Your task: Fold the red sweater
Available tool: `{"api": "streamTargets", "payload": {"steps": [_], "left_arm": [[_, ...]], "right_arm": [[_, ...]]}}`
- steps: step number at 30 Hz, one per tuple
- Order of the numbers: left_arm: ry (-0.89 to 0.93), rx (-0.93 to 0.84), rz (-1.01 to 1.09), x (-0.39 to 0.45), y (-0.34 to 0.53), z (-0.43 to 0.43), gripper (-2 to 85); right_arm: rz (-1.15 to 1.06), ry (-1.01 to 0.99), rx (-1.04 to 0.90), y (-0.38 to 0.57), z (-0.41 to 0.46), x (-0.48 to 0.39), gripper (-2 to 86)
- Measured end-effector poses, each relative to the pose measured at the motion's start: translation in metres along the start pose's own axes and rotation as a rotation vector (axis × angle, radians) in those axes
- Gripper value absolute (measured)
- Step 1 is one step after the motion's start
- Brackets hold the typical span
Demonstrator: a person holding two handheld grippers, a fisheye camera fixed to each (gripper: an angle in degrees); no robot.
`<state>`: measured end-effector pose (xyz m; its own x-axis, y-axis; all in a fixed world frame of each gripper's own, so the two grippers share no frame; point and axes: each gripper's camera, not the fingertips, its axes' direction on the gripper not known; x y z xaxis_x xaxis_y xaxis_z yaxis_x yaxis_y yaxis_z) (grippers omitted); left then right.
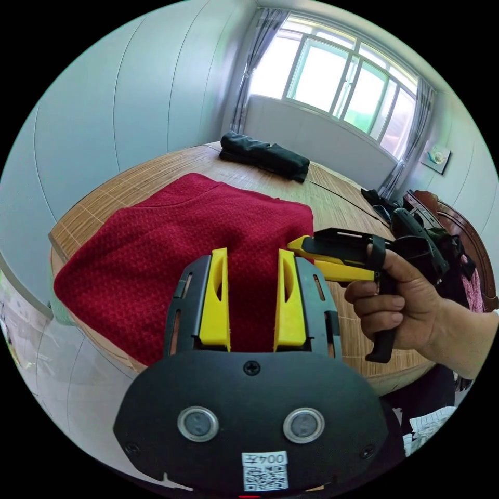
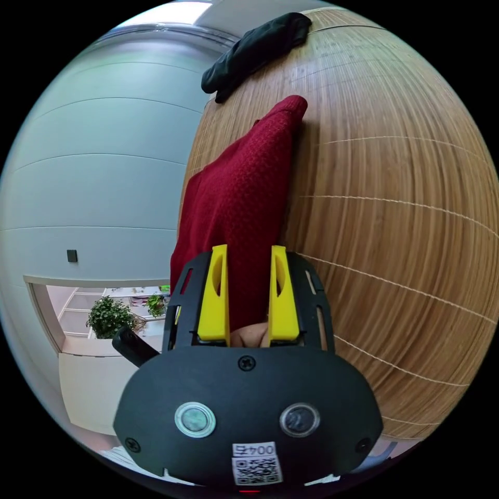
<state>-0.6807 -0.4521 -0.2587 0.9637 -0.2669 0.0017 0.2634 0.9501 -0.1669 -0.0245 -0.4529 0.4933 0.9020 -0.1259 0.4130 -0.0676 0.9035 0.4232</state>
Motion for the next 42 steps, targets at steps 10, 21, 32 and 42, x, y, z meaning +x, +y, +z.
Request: {"api": "streamTargets", "payload": {"steps": [10, 21, 32, 42], "left_arm": [[-0.029, -0.023, -0.055, -0.137, -0.075, 0.035, 13.0], [-0.014, 0.008, -0.068, -0.238, -0.115, 0.087, 11.1], [-0.077, 0.008, -0.034, -0.24, -0.09, 0.111, 9.3], [0.387, 0.151, -0.134, -0.115, 0.021, 0.058, 0.8]], "right_arm": [[-0.117, 0.047, -0.086, -0.074, 0.064, -0.1, 12.1], [-0.194, -0.016, -0.158, -0.126, 0.058, -0.14, 8.4], [-0.217, -0.028, -0.045, 0.073, -0.225, -0.017, -0.2], [0.017, 0.051, 0.322, 0.257, -0.461, 0.059, -0.7]]}}
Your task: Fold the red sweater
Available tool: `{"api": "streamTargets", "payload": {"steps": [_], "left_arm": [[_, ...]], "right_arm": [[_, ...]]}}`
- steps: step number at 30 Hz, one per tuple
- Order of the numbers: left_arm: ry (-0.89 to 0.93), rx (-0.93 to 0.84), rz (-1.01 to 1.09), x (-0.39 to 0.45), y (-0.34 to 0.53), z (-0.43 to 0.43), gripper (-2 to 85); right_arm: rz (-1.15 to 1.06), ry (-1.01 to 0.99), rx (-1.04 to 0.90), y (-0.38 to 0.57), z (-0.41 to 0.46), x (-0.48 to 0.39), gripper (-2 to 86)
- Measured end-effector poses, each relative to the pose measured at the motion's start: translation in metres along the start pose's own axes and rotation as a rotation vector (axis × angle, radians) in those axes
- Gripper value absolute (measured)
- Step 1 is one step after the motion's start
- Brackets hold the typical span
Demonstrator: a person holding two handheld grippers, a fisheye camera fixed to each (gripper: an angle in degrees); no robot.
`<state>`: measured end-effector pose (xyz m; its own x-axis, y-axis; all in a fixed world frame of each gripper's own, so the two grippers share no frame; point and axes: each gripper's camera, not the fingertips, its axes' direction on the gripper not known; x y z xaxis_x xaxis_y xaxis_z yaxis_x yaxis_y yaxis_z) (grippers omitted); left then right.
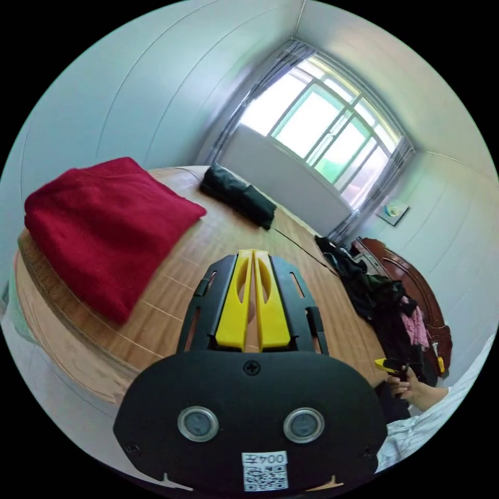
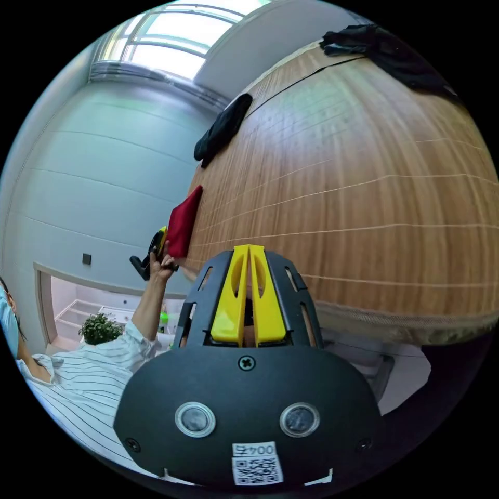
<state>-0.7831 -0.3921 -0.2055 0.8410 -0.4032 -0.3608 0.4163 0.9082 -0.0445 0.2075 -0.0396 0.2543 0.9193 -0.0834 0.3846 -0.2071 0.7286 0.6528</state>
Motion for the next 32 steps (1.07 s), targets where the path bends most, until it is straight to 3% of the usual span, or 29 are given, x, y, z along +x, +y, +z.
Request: {"api": "streamTargets", "payload": {"steps": [4, 8, 11, 22, 29, 32], "left_arm": [[0.226, -0.095, -0.074, 0.069, 0.098, 0.034, 0.4], [0.304, -0.213, -0.173, 0.124, 0.191, 0.097, 0.3], [0.224, -0.321, -0.132, 0.156, 0.244, 0.142, 0.3], [-0.002, -0.354, 0.107, 0.197, 0.335, 0.228, 0.2], [-0.136, -0.369, 0.317, 0.233, 0.388, 0.27, 0.3], [-0.149, -0.37, 0.316, 0.238, 0.406, 0.285, 0.3]], "right_arm": [[-0.025, 0.065, 0.114, 0.027, -0.068, -0.004, -0.3], [-0.027, 0.088, 0.198, 0.039, -0.123, -0.008, 0.9], [-0.003, 0.155, 0.262, 0.045, -0.17, -0.002, 0.8], [0.244, 0.41, 0.66, 0.072, -0.399, 0.072, 6.5], [0.317, 0.735, 0.854, 0.012, -0.533, 0.091, 11.9], [0.32, 0.826, 0.844, -0.029, -0.571, 0.093, 13.0]]}}
